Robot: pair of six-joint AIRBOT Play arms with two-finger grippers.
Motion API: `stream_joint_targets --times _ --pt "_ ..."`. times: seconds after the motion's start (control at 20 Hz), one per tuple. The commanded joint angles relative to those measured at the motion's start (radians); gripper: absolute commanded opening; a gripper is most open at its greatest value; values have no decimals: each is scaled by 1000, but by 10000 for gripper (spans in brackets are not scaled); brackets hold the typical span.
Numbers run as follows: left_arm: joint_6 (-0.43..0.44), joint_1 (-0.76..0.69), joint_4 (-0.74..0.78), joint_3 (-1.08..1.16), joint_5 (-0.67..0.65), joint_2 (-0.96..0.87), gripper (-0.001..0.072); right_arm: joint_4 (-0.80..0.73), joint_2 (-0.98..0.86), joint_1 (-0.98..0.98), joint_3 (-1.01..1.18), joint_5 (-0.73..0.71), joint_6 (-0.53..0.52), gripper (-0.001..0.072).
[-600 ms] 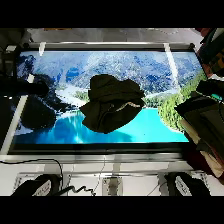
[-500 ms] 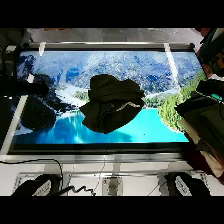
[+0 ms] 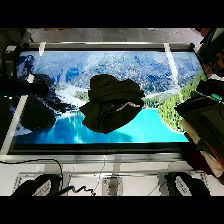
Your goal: Fold the clothes and pants, and hang the long-sleeved shirts on hangers.
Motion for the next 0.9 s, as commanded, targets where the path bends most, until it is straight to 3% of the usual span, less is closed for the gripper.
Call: stream_joint_targets --times 0.0,0.15,0.3,0.45,0.55,0.6,0.65,0.7,0.8,0.85 --pt "0 1 0 1 0 0 698 1 0 0 0 0 0 38" --pt "0 1 0 1 1 0 698 120 0 0 0 11 37 39" --pt "0 1 -40 1 1 -1 698 315 -15 42 -16 214 -13 30" --pt "0 1 -75 0 35 -3 698 360 -22 257 -105 332 -65 30" --pt "0 1 -79 -1 68 -17 698 360 -22 447 -181 280 -65 45" --pt "0 1 -77 -2 68 -27 698 359 -22 555 -222 195 -64 162" --pt "0 1 -75 -2 66 -40 697 354 -24 658 -260 74 -64 382" --pt "0 1 -75 -2 64 -53 682 337 -35 745 -285 -53 -51 423" --pt "0 1 -76 -2 64 -78 397 313 -115 868 -289 -211 37 424" --pt "0 1 -76 -2 65 -89 326 315 -175 902 -277 -222 56 483"
